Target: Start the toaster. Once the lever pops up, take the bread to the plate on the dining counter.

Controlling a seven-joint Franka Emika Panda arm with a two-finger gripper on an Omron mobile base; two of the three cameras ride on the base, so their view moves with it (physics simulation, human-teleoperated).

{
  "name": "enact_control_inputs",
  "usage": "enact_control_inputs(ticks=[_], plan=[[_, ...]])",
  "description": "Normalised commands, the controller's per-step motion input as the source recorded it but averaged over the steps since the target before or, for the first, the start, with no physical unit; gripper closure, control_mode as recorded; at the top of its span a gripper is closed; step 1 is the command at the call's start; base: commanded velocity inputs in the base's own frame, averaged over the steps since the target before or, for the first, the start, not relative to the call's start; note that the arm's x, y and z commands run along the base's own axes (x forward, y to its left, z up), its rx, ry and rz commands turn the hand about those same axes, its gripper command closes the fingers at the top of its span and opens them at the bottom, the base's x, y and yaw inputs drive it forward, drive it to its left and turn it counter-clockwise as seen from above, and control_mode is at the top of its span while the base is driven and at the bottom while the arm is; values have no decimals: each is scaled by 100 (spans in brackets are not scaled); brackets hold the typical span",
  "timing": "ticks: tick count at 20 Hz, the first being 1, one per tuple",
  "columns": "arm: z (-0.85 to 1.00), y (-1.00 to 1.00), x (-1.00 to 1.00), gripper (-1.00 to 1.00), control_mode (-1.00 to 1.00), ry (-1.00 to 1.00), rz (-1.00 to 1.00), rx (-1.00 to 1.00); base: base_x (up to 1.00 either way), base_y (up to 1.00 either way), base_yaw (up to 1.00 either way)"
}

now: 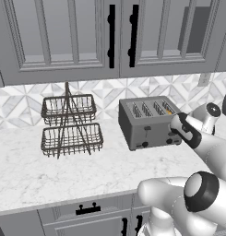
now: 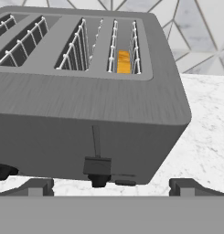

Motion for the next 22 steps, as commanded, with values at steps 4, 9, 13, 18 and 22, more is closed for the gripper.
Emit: enact_control_inputs(ticks=[4, 9, 13, 18, 22], plan=[[0, 0, 0, -100, -100, 0, 0, 0, 0, 0, 0], [0, 0, 0, -100, -100, 0, 0, 0, 0, 0, 0], [0, 0, 0, -100, -100, 0, 0, 0, 0, 0, 0], [0, 0, 0, -100, -100, 0, 0, 0, 0, 0, 0], [0, 0, 0, -100, -100, 0, 0, 0, 0, 0, 0]])
